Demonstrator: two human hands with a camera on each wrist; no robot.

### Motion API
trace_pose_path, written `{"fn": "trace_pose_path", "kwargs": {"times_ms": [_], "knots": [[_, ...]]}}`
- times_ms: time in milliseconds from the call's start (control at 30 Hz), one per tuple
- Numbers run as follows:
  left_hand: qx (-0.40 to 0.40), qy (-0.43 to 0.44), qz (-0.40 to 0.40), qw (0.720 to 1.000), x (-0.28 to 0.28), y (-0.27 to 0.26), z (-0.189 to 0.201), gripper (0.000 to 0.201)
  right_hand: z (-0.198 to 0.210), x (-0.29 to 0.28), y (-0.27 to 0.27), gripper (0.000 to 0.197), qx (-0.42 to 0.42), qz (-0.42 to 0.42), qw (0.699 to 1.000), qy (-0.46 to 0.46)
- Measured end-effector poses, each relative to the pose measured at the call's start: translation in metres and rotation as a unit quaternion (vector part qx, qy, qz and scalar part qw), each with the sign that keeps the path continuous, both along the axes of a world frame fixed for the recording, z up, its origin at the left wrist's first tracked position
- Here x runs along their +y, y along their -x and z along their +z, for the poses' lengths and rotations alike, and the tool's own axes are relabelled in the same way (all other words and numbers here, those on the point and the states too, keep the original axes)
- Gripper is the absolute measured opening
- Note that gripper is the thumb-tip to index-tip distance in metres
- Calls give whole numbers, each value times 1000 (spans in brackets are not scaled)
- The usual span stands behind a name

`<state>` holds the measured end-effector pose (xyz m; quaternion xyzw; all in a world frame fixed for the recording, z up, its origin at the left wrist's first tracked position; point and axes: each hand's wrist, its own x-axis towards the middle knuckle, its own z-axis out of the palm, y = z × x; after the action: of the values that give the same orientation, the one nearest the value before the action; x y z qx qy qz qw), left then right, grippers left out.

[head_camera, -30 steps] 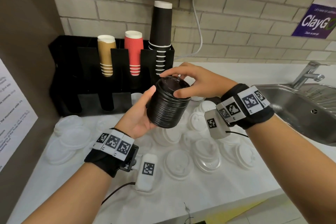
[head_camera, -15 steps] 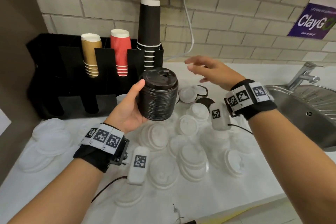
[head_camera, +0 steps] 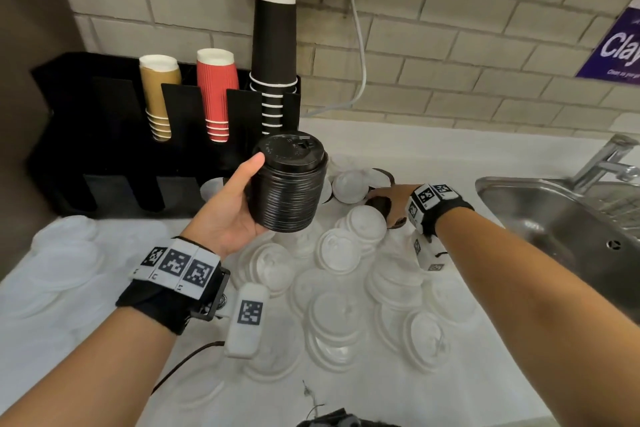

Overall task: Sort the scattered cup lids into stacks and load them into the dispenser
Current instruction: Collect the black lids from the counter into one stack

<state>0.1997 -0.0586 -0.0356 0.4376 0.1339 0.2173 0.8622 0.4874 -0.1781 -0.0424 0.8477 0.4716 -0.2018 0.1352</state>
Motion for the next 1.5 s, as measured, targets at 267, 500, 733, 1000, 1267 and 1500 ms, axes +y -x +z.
{"fn": "trace_pose_path", "kwargs": {"times_ms": [267,500,733,1000,1267,1500], "knots": [[-8,3,-21,1000,-7,-5,-3,45,6,9,-25,66,-62,-77,994,-44],[23,9,-24,999,-13,-4,-4,55,55,8,22,32,263,-123,888,-356],[35,0,-38,999,-18,-4,-3,42,94,-3,92,47,423,74,800,-419],[18,-11,-57,998,-22,1,-7,49,104,-7,124,41,302,190,833,-423],[21,-5,-38,999,-20,5,-11,69,97,-4,129,42,290,177,845,-414],[4,2,-32,999,-15,12,-9,55,91,2,133,44,316,179,835,-413]]}}
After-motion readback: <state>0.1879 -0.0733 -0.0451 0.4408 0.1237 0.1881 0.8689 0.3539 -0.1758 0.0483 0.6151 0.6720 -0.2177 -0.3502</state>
